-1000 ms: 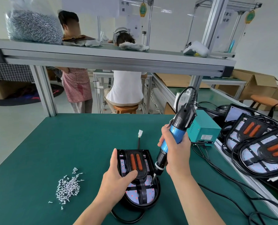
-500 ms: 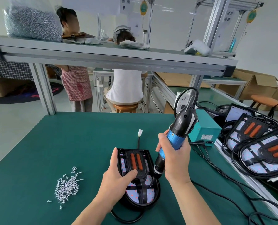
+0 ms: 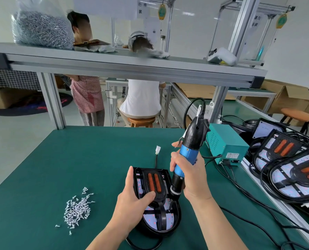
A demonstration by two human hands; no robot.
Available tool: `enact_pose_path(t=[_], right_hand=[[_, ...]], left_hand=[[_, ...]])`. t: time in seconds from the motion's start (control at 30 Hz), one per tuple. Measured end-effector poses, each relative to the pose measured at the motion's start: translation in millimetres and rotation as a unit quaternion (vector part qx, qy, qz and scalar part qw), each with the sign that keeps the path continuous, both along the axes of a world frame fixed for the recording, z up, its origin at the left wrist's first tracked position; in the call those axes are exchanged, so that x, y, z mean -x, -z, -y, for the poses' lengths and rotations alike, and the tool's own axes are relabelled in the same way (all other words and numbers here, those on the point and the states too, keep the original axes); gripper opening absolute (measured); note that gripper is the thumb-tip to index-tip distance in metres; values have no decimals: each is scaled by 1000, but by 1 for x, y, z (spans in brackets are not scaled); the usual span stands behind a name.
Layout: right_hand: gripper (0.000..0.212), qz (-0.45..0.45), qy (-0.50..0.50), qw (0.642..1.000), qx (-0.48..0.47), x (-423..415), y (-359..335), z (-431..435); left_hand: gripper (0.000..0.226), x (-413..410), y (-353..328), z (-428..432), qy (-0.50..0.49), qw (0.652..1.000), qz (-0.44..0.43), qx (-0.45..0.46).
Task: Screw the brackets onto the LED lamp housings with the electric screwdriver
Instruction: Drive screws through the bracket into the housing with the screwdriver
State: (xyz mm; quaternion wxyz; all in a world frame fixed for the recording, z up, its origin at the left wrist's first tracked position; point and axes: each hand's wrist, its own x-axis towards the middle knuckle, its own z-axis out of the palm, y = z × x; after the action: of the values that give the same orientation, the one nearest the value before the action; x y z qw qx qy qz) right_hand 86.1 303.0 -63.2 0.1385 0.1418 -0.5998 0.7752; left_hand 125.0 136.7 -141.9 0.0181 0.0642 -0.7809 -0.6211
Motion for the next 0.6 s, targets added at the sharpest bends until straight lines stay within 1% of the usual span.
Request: enact_pose_path(t=[0.2, 0.37, 0.47, 0.53, 0.6], right_hand=[[22, -1, -29, 999, 17, 5, -4, -5], [24, 30, -48, 993, 101, 17, -9, -9], [34, 96, -46, 980, 167, 27, -5, -9], [41, 157, -48, 963, 213, 33, 4, -9], [40, 205, -52, 942, 259, 37, 17, -10]], left_hand=[[100, 1, 0, 3, -1, 1000, -2, 13], [99, 2, 1, 3, -9, 1000, -2, 14], [99, 1, 0, 3, -7, 1000, 4, 17], [100, 1, -1, 4, -2, 1000, 9, 20], [101, 0, -3, 4, 0, 1000, 9, 25]])
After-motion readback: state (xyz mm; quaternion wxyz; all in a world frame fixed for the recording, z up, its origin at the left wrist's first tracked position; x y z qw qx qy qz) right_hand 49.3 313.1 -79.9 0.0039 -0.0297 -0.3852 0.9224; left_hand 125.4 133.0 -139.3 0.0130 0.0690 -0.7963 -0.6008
